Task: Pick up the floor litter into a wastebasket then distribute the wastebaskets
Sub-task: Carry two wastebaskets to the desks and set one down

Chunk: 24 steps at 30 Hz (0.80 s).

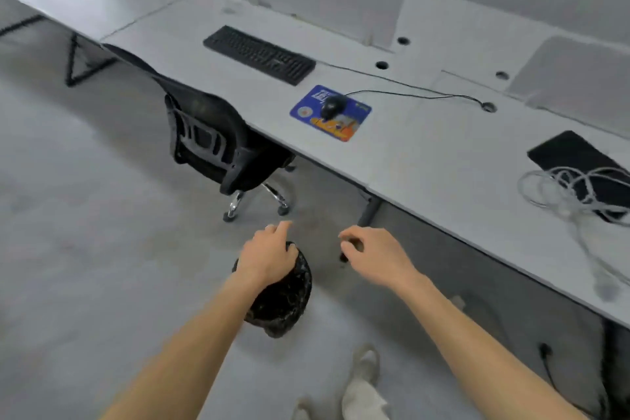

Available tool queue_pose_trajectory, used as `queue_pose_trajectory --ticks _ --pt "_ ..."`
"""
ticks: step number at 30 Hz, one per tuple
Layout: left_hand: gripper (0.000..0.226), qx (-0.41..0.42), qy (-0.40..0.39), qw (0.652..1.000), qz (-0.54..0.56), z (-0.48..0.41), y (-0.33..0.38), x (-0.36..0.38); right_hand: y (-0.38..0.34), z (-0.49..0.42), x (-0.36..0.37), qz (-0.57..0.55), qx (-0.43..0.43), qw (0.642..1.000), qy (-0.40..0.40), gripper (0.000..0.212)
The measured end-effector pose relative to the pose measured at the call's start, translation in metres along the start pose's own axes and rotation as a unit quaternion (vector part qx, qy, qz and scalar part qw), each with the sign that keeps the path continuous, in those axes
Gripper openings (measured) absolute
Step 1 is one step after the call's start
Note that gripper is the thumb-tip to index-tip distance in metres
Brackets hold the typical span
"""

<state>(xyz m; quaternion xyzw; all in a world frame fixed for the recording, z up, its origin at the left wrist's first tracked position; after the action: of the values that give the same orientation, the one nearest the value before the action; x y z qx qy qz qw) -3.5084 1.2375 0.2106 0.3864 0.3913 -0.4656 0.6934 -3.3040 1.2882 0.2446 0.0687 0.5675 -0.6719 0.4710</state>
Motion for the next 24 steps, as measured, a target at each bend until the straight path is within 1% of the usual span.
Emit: queue_pose_trajectory --ticks 3,5,7,9,11,12,14,17,18,21,24 --pt "0.053 0.077 0.021 0.997 -0.020 0.030 0.077 -0.031 0.019 0.098 -0.063 -0.077 0.035 0.990 0.110 0.030" --pt "0.052 0.147 0.021 0.988 -0.044 0.056 0.146 -0.034 0.052 0.181 -0.103 -0.116 0.072 0.970 0.203 0.029" --pt "0.051 0.194 0.018 0.980 -0.051 0.074 0.194 -0.029 0.082 0.238 -0.127 -0.130 0.105 0.950 0.263 0.028" --pt "0.051 0.266 -0.001 0.960 -0.090 0.106 0.267 -0.008 0.132 0.318 -0.146 -0.155 0.151 0.912 0.347 0.027" --pt "0.051 0.328 -0.021 0.937 -0.117 0.138 0.338 0.019 0.180 0.395 -0.154 -0.172 0.186 0.877 0.408 0.027" --pt "0.051 0.351 -0.027 0.927 -0.127 0.150 0.361 0.028 0.197 0.420 -0.155 -0.177 0.198 0.866 0.423 0.028" --pt "0.051 0.417 -0.048 0.892 -0.169 0.199 0.443 0.071 0.248 0.515 -0.151 -0.193 0.248 0.825 0.470 0.028" --pt "0.050 0.474 -0.059 0.853 -0.213 0.266 0.539 0.121 0.308 0.622 -0.139 -0.189 0.314 0.782 0.504 0.029" --pt "0.050 0.486 -0.057 0.842 -0.227 0.283 0.561 0.132 0.323 0.645 -0.135 -0.183 0.327 0.775 0.510 0.029" --pt "0.050 0.535 -0.072 0.799 -0.265 0.353 0.645 0.186 0.376 0.741 -0.120 -0.180 0.390 0.734 0.526 0.029" --pt "0.050 0.573 -0.085 0.764 -0.282 0.413 0.711 0.227 0.421 0.813 -0.106 -0.169 0.446 0.710 0.518 0.029"
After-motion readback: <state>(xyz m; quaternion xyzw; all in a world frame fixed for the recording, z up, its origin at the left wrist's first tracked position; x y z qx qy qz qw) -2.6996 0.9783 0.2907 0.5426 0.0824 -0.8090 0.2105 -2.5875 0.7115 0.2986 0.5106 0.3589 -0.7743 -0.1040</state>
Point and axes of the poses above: each hand's wrist, its own z-axis away from the middle knuckle, its own x-axis out of the palm, y = z × x, the point moved 4 cm from there along -z, towards the middle knuckle, and after that the axes turned 13 degrees about -z, right-handed, at the moved point
